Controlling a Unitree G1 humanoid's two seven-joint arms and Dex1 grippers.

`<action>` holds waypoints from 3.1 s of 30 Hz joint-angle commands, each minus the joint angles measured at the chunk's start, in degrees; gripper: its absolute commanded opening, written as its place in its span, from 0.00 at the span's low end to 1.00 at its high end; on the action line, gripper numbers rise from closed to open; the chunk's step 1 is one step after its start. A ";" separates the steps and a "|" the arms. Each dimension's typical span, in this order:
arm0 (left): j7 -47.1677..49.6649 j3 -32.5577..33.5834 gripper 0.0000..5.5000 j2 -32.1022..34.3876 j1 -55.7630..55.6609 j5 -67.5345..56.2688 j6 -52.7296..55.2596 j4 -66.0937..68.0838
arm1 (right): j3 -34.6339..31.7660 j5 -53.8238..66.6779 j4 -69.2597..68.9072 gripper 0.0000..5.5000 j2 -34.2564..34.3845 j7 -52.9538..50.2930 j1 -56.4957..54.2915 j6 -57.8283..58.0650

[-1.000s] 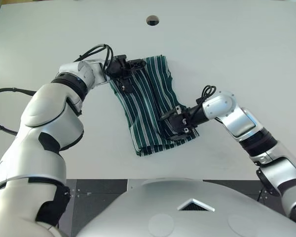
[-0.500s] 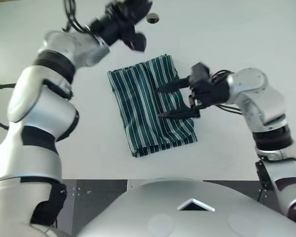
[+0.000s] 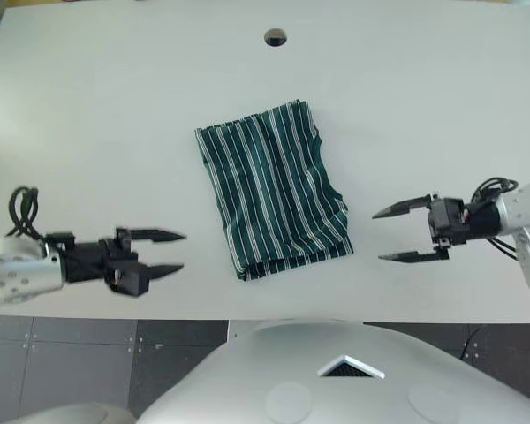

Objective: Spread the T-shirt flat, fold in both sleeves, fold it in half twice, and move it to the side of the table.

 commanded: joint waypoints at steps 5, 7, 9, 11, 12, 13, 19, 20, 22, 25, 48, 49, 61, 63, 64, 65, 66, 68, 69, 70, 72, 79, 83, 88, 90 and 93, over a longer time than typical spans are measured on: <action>-3.86 9.26 0.69 -10.55 7.80 10.88 9.65 -1.60 | 3.59 -14.84 4.79 0.82 1.64 -8.42 0.25 -29.91; -2.96 12.21 0.69 -14.22 8.64 14.47 10.25 -3.66 | 4.77 -17.11 6.06 0.82 2.59 -11.25 0.47 -34.24; -3.26 14.40 0.69 -17.59 9.34 16.60 10.67 -5.59 | 5.82 -19.82 7.64 0.82 3.58 -14.39 -0.29 -37.08; -4.63 15.79 0.69 -20.38 9.89 17.97 11.17 -6.92 | 6.96 -21.01 8.78 0.82 4.32 -16.87 -0.84 -37.95; -5.38 16.42 0.69 -21.40 10.33 18.29 11.42 -7.39 | 7.61 -21.64 9.27 0.82 4.35 -17.74 -1.10 -38.42; -6.13 17.01 0.69 -22.56 10.61 18.90 11.50 -7.68 | 8.11 -22.45 9.83 0.82 4.56 -19.02 -1.25 -38.70; -8.75 19.46 0.69 -28.98 10.50 22.01 10.35 -6.33 | 11.83 -26.87 13.63 0.82 6.67 -25.32 -3.14 -38.87; -8.87 20.07 0.69 -29.65 10.33 22.45 10.12 -6.03 | 12.34 -27.70 14.05 0.82 6.86 -26.18 -3.48 -38.74; -9.29 21.32 0.69 -30.70 10.07 23.38 10.04 -5.57 | 13.60 -28.98 14.85 0.82 7.05 -27.57 -4.20 -38.50; -10.47 22.68 0.69 -31.88 9.65 23.68 10.13 -5.78 | 15.52 -29.65 15.69 0.82 6.87 -28.65 -5.06 -38.26; -14.91 23.85 0.16 -38.66 10.04 25.07 4.07 0.86 | 19.95 -28.15 16.87 0.03 4.83 -30.23 -7.70 -36.34; -14.96 23.93 0.13 -38.97 9.98 25.15 3.91 1.26 | 20.05 -28.14 16.89 0.02 4.75 -30.18 -7.70 -36.40; -24.54 23.96 0.04 -35.18 12.66 7.18 8.61 -7.82 | 20.28 -12.06 0.77 0.02 -0.87 -20.32 -5.35 -21.15; -28.84 25.39 0.04 -31.12 14.57 -2.18 13.03 -14.13 | 19.39 -7.50 -5.71 0.02 -4.17 -16.77 -4.03 -14.26; -30.93 26.37 0.04 -28.32 16.18 -6.97 15.37 -17.68 | 18.97 -4.93 -9.40 0.02 -6.01 -15.25 -3.26 -10.46; -32.75 27.22 0.04 -25.77 17.92 -11.21 17.83 -20.81 | 18.44 -2.47 -12.73 0.02 -7.69 -13.95 -2.51 -6.81; -34.38 27.80 0.04 -23.74 19.56 -14.35 19.85 -23.04 | 17.85 0.11 -15.55 0.02 -9.11 -12.71 -2.00 -3.44; -36.54 28.85 0.04 -22.10 21.36 -16.90 22.46 -25.09 | 16.37 3.89 -19.29 0.02 -10.63 -11.35 -1.31 1.51; -37.25 29.42 0.04 -21.86 21.90 -17.33 23.15 -25.53 | 15.65 5.25 -20.59 0.02 -10.79 -11.06 -1.16 3.32; -38.02 30.15 0.04 -21.64 22.60 -18.03 23.73 -26.03 | 15.07 5.95 -21.58 0.02 -10.58 -11.04 -1.11 4.60; -38.77 31.72 0.04 -21.89 23.98 -19.70 24.69 -27.20 | 14.06 6.69 -22.89 0.02 -9.85 -11.03 -0.82 6.02; -37.85 39.55 0.04 -27.00 24.86 -24.52 27.48 -28.05 | 9.92 6.59 -22.45 0.02 -2.61 -16.49 -4.70 7.84; -38.32 45.57 0.04 -30.41 22.86 -29.65 30.73 -25.07 | 8.93 2.52 -18.86 0.02 2.98 -21.14 -8.54 6.40; -35.27 47.16 0.04 -37.58 15.38 -25.15 34.78 -16.67 | 9.88 -2.54 -12.18 0.02 7.89 -23.07 -12.41 3.31; -33.52 47.17 0.04 -40.28 12.50 -21.78 35.41 -13.07 | 10.05 -4.44 -6.96 0.02 9.67 -23.13 -14.35 1.15; -33.29 46.68 0.04 -43.09 8.75 -19.91 38.57 -8.86 | 10.27 -6.88 -1.58 0.02 12.04 -23.14 -16.55 -2.47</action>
